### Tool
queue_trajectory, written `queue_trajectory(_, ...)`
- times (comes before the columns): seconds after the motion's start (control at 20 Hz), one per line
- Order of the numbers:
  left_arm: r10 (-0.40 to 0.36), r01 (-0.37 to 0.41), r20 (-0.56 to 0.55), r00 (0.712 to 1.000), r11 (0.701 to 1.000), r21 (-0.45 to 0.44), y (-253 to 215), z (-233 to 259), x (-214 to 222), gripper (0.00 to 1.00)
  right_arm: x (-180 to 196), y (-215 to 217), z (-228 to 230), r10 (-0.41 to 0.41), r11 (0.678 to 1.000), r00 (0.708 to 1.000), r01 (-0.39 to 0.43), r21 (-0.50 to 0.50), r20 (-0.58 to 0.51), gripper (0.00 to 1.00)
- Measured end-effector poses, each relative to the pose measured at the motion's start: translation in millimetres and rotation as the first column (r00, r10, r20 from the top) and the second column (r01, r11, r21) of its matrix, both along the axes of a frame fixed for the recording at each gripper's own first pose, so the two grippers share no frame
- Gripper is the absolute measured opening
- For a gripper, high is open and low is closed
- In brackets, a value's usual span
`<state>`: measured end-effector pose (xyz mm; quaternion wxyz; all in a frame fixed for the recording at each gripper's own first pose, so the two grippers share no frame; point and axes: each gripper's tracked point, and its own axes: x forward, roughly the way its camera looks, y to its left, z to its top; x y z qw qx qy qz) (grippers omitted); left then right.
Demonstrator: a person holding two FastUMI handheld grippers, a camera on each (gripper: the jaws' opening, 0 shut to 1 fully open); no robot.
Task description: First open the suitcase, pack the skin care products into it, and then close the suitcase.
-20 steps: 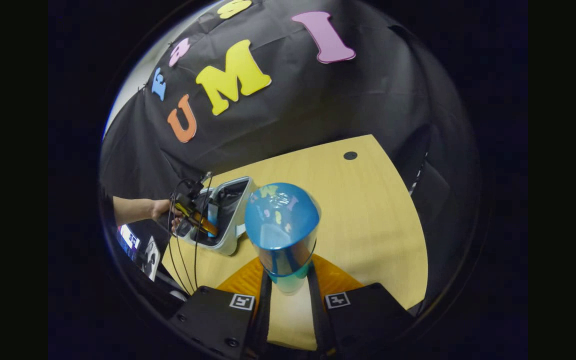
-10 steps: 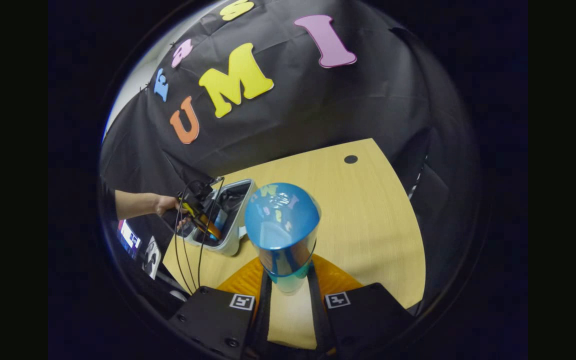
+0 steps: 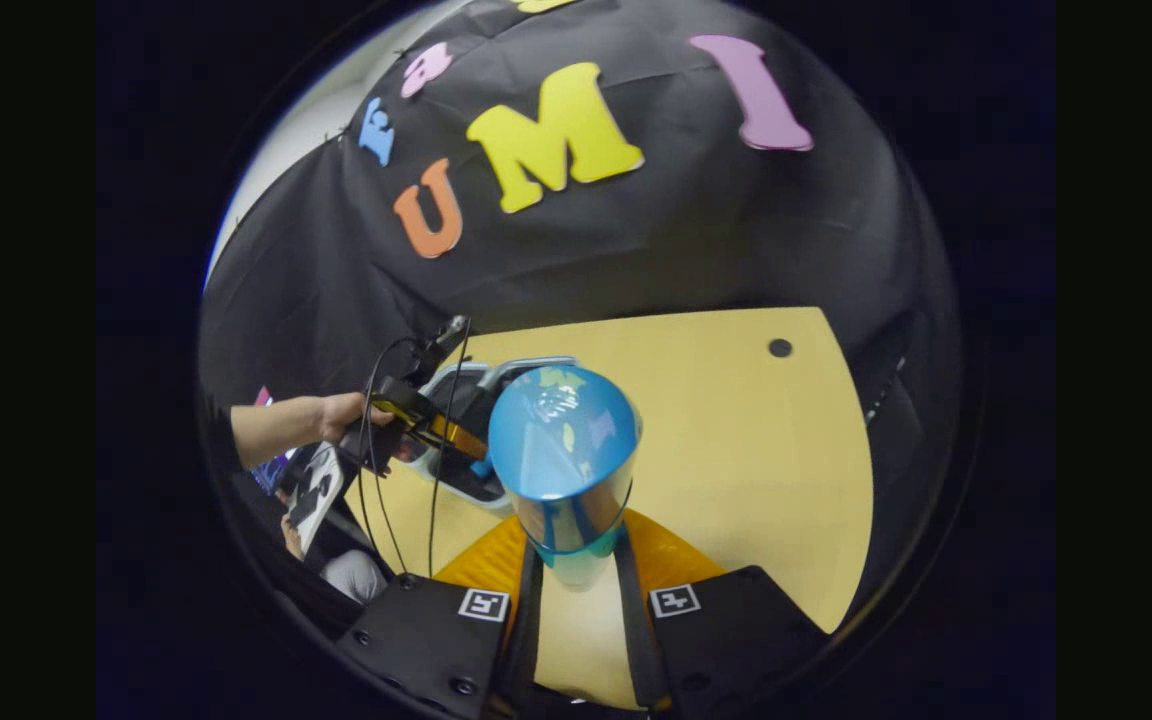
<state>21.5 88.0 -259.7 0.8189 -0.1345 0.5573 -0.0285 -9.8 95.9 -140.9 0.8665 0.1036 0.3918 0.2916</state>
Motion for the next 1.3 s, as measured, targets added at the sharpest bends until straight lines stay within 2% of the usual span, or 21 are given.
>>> queue_trajectory(0.1,0.047,-0.048,0.186,0.981,0.999,0.004,8.1,37.9,-9.2,0.99,11.3,48.5,2.6,0.103,0.994,0.994,-0.104,-0.013,-0.034,0.34)
queue_trajectory(0.25,0.037,-0.097,0.421,0.906,0.988,0.122,22.5,85.0,-36.9,0.99,27.1,129.3,-10.9,0.224,0.973,0.968,-0.228,-0.021,-0.116,0.34)
queue_trajectory(0.3,0.033,-0.114,0.472,0.881,0.983,0.144,24.6,99.9,-48.5,0.99,32.3,152.5,-21.3,0.248,0.966,0.956,-0.256,-0.034,-0.154,0.34)
queue_trajectory(0.4,0.032,-0.146,0.541,0.84,0.975,0.17,22.1,122.3,-75.4,0.98,45.0,188.5,-55.9,0.243,0.96,0.937,-0.27,-0.077,-0.251,0.35)
queue_trajectory(0.45,0.046,-0.175,0.571,0.82,0.969,0.173,23.2,130.5,-87.2,0.98,50.2,200.2,-76.2,0.222,0.959,0.924,-0.265,-0.103,-0.312,0.35)
queue_trajectory(0.55,0.086,-0.208,0.596,0.798,0.968,0.138,21.7,134.7,-113.5,0.98,58.6,218.4,-111.5,0.153,0.957,0.888,-0.242,-0.157,-0.434,0.32)
queue_trajectory(0.7,0.12,-0.231,0.596,0.794,0.966,0.112,28.6,120.7,-146.9,0.98,64.9,227.6,-166.5,0.042,0.933,0.842,-0.226,-0.28,-0.538,0.35)
queue_trajectory(0.75,0.122,-0.228,0.591,0.798,0.968,0.108,28.9,120.1,-157.6,0.98,66.4,227.6,-179.4,-0.007,0.931,0.822,-0.203,-0.304,-0.569,0.31)
queue_trajectory(0.9,0.128,-0.222,0.578,0.806,0.971,0.093,32.9,112.0,-177.0,0.99,68.8,222.2,-205.9,-0.183,0.923,0.742,-0.097,-0.373,-0.645,0.34)
queue_trajectory(1.0,0.135,-0.227,0.582,0.802,0.97,0.088,39.7,111.5,-181.5,0.98,71.8,223.0,-216.9,-0.253,0.915,0.704,-0.049,-0.4,-0.664,0.32)
queue_trajectory(1.15,0.162,-0.255,0.59,0.791,0.964,0.078,54.8,113.3,-181.7,0.99,76.4,220.2,-228.6,-0.357,0.883,0.669,0.014,-0.469,-0.652,0.34)
queue_trajectory(1.3,0.196,-0.275,0.604,0.772,0.961,0.039,62.5,119.0,-178.9,0.98,76.7,222.4,-231.1,-0.395,0.856,0.67,0.019,-0.517,-0.629,0.34)
